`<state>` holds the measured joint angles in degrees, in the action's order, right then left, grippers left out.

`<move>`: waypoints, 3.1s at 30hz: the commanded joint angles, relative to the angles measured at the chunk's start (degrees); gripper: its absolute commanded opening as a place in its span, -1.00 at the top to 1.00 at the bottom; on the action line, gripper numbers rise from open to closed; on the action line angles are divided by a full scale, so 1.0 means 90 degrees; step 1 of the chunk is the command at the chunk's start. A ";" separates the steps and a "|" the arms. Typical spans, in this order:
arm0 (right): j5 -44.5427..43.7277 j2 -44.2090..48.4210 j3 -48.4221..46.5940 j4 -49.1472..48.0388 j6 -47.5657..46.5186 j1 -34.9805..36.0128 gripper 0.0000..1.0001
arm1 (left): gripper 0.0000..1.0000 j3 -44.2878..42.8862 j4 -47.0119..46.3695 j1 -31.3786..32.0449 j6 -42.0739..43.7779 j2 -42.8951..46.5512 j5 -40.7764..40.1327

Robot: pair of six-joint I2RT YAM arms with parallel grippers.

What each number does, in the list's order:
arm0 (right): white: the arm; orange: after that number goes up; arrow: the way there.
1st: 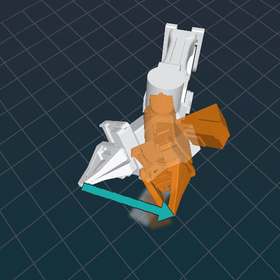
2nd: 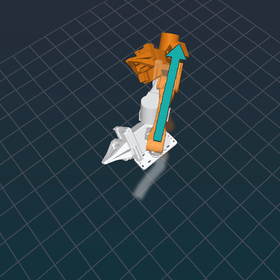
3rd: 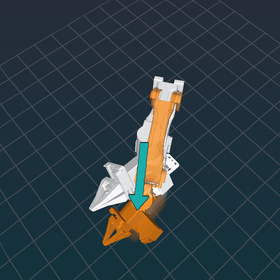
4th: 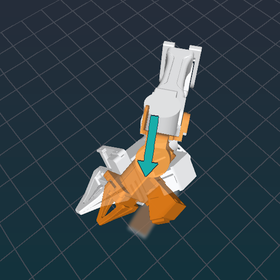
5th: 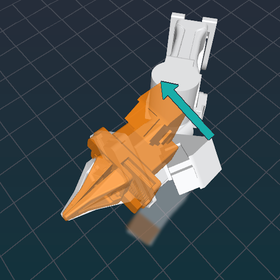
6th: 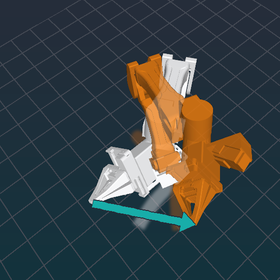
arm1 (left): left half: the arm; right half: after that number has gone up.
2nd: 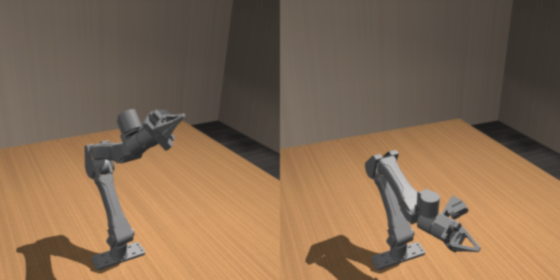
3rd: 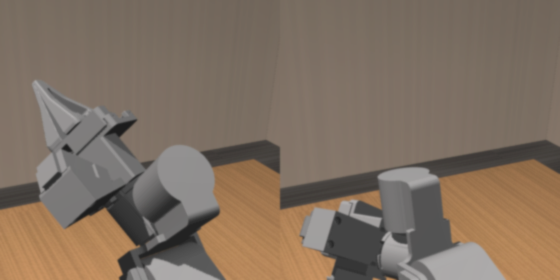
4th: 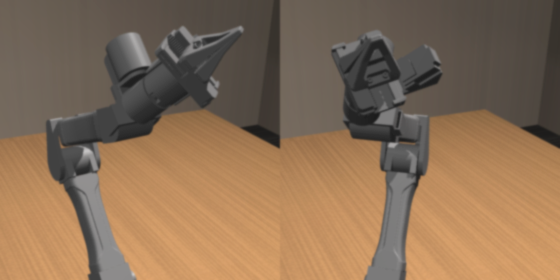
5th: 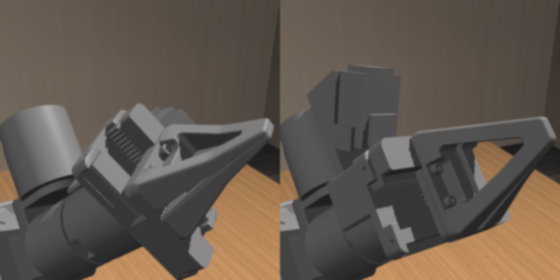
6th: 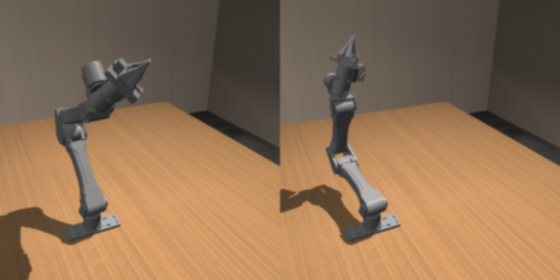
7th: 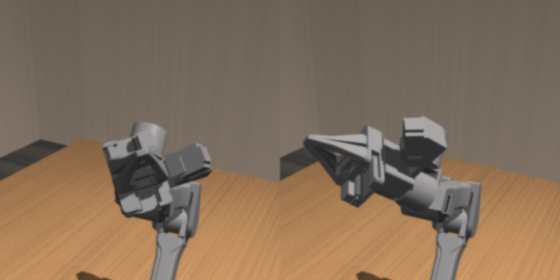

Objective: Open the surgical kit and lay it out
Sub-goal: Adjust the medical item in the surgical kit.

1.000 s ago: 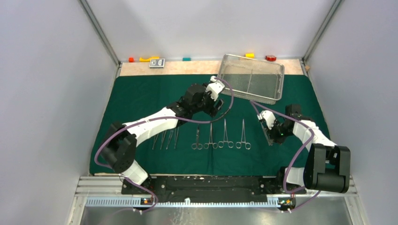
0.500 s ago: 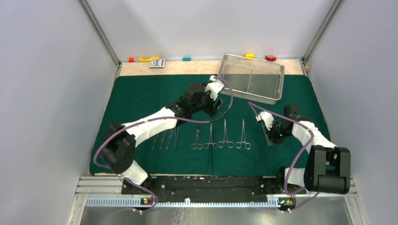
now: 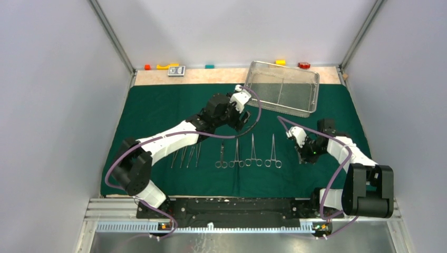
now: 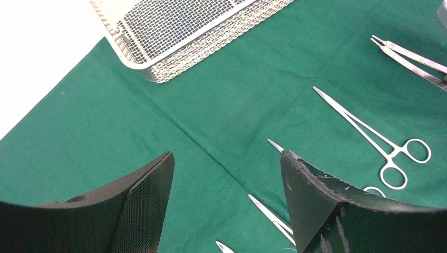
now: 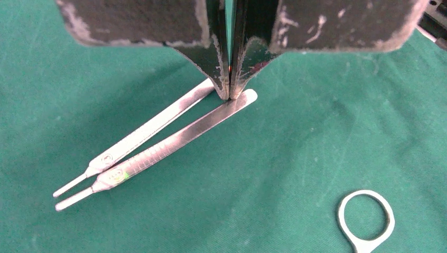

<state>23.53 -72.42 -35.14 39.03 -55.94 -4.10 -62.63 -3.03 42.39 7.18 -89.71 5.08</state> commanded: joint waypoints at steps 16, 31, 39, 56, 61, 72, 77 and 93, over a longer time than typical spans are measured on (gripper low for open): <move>-0.0138 0.0188 -0.0326 -0.0299 0.0772 0.0094 1.00 | -0.59 0.0102 -0.0308 -0.0071 -0.0048 0.0482 0.0036; -0.0215 -0.0244 -0.0753 -0.1593 0.2176 0.0094 1.00 | -0.59 0.0143 -0.0325 -0.0110 -0.0023 0.0547 0.0034; -0.0256 -0.0712 -0.0978 -0.1947 0.2502 0.0089 1.00 | -0.59 0.0117 -0.0338 -0.0120 -0.0031 0.0488 0.0031; -0.0147 -0.1544 -0.1350 -0.2093 0.2710 0.0094 1.00 | -0.59 0.0016 -0.0288 -0.0129 -0.0061 0.0369 0.0051; -0.0099 -0.1597 -0.1363 -0.2100 0.2720 0.0094 1.00 | -0.59 0.0008 -0.0289 -0.0137 -0.0056 0.0349 0.0058; -0.0060 -0.1573 -0.1369 -0.2185 0.2878 0.0094 1.00 | -0.59 0.0015 -0.0289 -0.0147 -0.0078 0.0321 0.0095; -0.0046 -0.1456 -0.1360 -0.2216 0.2942 0.0094 1.00 | -0.59 0.0016 -0.0283 -0.0150 -0.0075 0.0327 0.0091; 0.0168 -0.1535 -0.1379 -0.2102 0.2857 0.0094 1.00 | -0.59 0.0046 -0.0287 -0.0169 -0.0081 0.0342 0.0112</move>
<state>23.31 -87.18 -45.12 20.78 -30.17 -3.84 -61.69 -3.05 41.21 7.16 -87.15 5.15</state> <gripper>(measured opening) 0.002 0.794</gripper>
